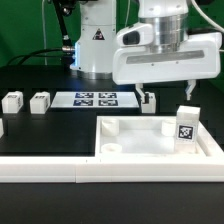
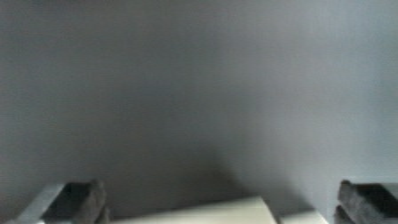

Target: Assemble square table

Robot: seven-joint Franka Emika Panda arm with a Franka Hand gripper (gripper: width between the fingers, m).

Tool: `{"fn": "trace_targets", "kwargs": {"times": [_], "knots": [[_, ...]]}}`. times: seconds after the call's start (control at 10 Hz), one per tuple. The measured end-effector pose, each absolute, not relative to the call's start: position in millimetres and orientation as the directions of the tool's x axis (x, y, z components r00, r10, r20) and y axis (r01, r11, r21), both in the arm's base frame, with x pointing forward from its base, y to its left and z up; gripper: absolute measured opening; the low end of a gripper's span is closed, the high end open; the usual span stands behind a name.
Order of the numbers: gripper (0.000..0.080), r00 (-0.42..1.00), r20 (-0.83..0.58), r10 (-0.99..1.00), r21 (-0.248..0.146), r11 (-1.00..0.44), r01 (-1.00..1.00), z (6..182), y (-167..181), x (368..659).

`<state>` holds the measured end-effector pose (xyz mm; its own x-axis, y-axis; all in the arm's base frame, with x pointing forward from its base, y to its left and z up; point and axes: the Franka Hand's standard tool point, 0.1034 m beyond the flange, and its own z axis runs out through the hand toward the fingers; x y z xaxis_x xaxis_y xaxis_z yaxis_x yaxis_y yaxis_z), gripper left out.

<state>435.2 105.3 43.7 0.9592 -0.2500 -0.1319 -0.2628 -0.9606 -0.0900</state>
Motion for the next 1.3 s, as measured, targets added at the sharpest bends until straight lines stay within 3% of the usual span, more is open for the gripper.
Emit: {"fn": "trace_targets", "kwargs": {"times": [0.1, 0.2, 0.7, 0.9, 1.1, 1.3], "knots": [[0.0648, 0.922, -0.234, -0.31, -0.034, -0.945, -0.327, 47.2, 104.3, 416.9], [0.0648, 0.891, -0.346, -0.295, -0.009, -0.948, -0.317, 49.5, 108.5, 400.7], [0.0648, 0.677, -0.663, -0.321, 0.013, -0.909, -0.418, 40.8, 99.4, 387.1], [0.0648, 0.611, -0.718, -0.333, 0.044, -0.898, -0.438, 15.7, 99.0, 373.6], [0.0648, 0.611, -0.716, -0.339, 0.054, -0.899, -0.435, 5.6, 103.5, 362.1], [0.0648, 0.468, -0.821, -0.326, 0.033, -0.846, -0.532, 8.2, 104.9, 350.7]]}}
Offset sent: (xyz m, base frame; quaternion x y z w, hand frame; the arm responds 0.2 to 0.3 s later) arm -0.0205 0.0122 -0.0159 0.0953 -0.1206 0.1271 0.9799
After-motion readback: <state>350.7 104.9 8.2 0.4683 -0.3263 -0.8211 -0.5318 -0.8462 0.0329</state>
